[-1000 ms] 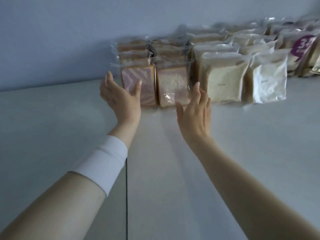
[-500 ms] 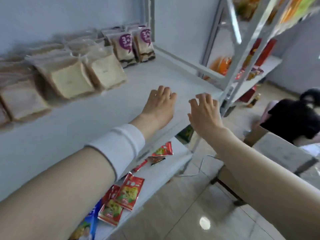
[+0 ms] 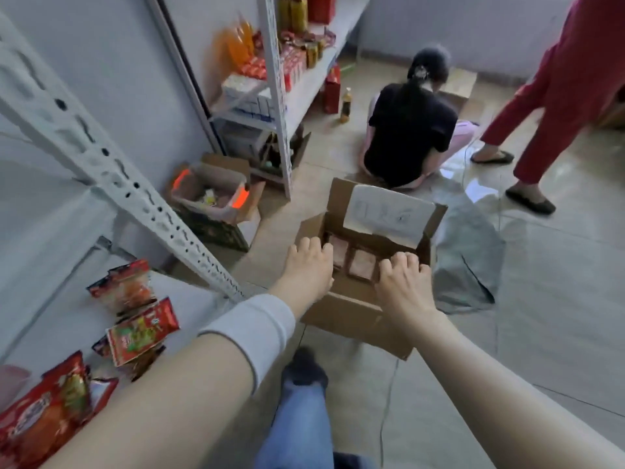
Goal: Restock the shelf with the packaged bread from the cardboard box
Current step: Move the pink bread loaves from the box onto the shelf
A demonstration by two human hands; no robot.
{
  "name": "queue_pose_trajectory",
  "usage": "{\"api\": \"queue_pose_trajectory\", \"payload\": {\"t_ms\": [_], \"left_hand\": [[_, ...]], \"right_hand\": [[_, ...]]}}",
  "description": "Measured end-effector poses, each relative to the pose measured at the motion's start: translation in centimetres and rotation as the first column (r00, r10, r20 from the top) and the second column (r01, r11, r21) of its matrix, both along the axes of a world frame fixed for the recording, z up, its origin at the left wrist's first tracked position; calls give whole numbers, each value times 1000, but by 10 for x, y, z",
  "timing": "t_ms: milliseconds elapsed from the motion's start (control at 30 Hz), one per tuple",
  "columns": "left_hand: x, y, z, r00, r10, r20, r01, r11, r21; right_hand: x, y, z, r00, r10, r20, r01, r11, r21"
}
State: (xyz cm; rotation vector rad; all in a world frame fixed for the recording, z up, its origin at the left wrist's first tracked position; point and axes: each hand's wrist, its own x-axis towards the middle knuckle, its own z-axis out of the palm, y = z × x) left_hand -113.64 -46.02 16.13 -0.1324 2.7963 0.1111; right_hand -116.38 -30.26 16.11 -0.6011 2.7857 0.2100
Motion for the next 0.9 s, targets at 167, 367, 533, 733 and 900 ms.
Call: {"api": "queue_pose_trajectory", "payload": {"t_ms": [167,367,533,733,900], "left_hand": [[-94,11,-113,970,170,172,-211,942,261],[-158,8,-260,760,427,490,-615,715,331],[-218,-4,-375,744,579,335,-668,658,347],[-239,-4,-453,704,688,177,-676,573,463],[-238,-2,-463,663,729,172,-716,550,429]], "right_hand": [[-73,12,-95,975,-130,178,120,990,69],[-137,-1,-235,829,-352,435,373,927,38],[-194,-12,-363,632,-555,541,679,733,-40],[-219,-28,-465,492,-689,532,826,563,-35],[-218,-24,-480,388,-769,508,907,416,-63]]}}
